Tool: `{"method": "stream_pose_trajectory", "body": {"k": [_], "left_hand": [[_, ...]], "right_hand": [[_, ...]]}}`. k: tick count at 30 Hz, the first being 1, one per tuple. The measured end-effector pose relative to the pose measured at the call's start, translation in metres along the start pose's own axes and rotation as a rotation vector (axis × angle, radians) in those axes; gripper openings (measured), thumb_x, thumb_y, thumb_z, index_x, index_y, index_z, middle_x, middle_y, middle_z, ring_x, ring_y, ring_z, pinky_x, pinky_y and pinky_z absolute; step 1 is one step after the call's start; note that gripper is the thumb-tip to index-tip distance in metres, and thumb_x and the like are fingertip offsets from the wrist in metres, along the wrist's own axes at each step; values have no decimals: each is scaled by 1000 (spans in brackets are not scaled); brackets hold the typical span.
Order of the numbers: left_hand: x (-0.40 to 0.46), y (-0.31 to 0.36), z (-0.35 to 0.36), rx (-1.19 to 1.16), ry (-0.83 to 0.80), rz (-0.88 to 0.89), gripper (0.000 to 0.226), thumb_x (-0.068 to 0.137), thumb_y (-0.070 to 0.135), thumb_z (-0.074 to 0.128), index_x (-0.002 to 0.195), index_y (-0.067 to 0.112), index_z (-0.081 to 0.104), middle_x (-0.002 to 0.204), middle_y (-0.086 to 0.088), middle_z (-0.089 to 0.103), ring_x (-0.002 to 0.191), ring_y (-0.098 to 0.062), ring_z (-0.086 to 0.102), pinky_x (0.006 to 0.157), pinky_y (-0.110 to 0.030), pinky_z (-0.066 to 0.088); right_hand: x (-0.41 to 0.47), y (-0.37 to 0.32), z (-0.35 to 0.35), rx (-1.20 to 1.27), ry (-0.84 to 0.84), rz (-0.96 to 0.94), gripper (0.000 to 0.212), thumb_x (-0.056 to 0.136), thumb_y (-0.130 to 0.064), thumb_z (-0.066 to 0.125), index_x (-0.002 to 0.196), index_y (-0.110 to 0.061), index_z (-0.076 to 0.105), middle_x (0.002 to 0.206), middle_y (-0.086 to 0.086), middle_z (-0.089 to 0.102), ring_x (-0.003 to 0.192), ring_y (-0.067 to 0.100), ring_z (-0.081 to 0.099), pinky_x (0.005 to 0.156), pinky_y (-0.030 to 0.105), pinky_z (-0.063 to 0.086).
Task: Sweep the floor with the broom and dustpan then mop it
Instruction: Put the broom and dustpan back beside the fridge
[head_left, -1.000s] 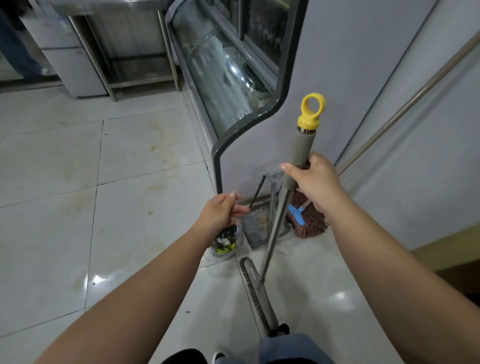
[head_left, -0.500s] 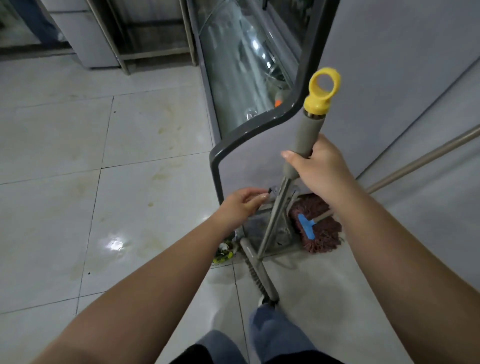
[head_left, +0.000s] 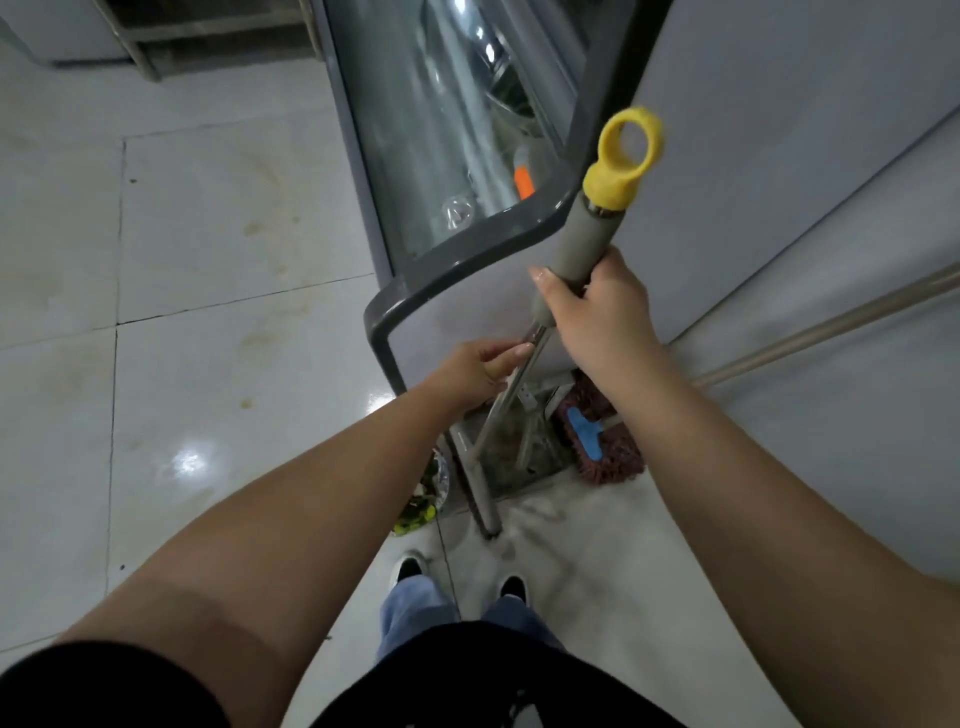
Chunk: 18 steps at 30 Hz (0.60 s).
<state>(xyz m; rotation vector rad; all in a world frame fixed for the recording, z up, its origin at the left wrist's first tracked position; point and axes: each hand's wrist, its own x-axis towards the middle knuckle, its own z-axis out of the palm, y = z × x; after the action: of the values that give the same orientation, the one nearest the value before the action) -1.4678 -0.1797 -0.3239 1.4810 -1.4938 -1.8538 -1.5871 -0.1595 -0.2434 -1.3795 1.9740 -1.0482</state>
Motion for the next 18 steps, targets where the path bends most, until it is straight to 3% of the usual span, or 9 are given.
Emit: {"method": "stream_pose_trajectory", "body": {"k": [3, 5, 9, 11, 13, 15, 16, 18], "left_hand": [[19, -18, -13, -87, 28, -63, 29, 93, 16, 54, 120, 7, 60, 118, -15, 61, 114, -27, 56, 104, -44, 42], [28, -25, -20, -50, 50, -97, 32, 93, 25, 55, 121, 10, 60, 112, -8, 58, 110, -24, 54, 101, -41, 45], [53, -51, -28, -84, 73, -156, 45, 92, 38, 53, 126, 9, 56, 104, 2, 56, 99, -13, 52, 84, -30, 48], [69, -63, -26, -88, 61, -179, 43, 93, 39, 49, 126, 12, 55, 109, 3, 54, 101, -12, 50, 80, -24, 44], [83, -74, -21, -60, 44, -177, 45, 94, 44, 45, 127, 15, 55, 118, -1, 54, 102, -13, 49, 85, -27, 44], [99, -82, -13, -10, 49, -158, 49, 94, 49, 41, 131, 18, 52, 129, -6, 52, 107, -17, 49, 99, -36, 42], [108, -83, -8, 6, 60, -140, 51, 94, 50, 40, 132, 19, 51, 133, -6, 50, 112, -18, 47, 104, -40, 40], [124, -83, 2, -8, 78, -107, 53, 93, 52, 38, 135, 21, 48, 138, -6, 47, 119, -21, 45, 106, -42, 37]], "right_hand": [[12, 26, 29, 23, -17, 105, 40, 90, -30, 60, 120, -4, 52, 107, 9, 63, 103, 26, 59, 69, 12, 33], [20, 44, 46, 39, -63, 163, 41, 91, -30, 59, 122, -5, 51, 104, 6, 61, 105, 24, 58, 73, 15, 35], [36, 87, 74, 9, -126, 191, 41, 91, -30, 58, 123, -4, 50, 106, 10, 63, 105, 29, 58, 76, 23, 40], [44, 103, 82, 4, -90, 188, 40, 91, -30, 59, 121, -5, 51, 96, 3, 61, 92, 22, 59, 70, 18, 38], [56, 114, 86, 16, -39, 171, 37, 90, -31, 60, 119, -8, 53, 85, -7, 54, 74, 10, 53, 55, 6, 35], [70, 122, 87, 24, -31, 153, 31, 89, -32, 62, 113, -15, 54, 80, -13, 53, 68, 1, 49, 51, -4, 35], [77, 128, 88, 45, -41, 153, 25, 88, -32, 62, 108, -19, 53, 79, -17, 53, 68, -2, 50, 54, -6, 36], [88, 138, 90, 114, -83, 170, 18, 88, -33, 62, 99, -27, 49, 81, -21, 56, 75, -3, 56, 67, 3, 45]]}}
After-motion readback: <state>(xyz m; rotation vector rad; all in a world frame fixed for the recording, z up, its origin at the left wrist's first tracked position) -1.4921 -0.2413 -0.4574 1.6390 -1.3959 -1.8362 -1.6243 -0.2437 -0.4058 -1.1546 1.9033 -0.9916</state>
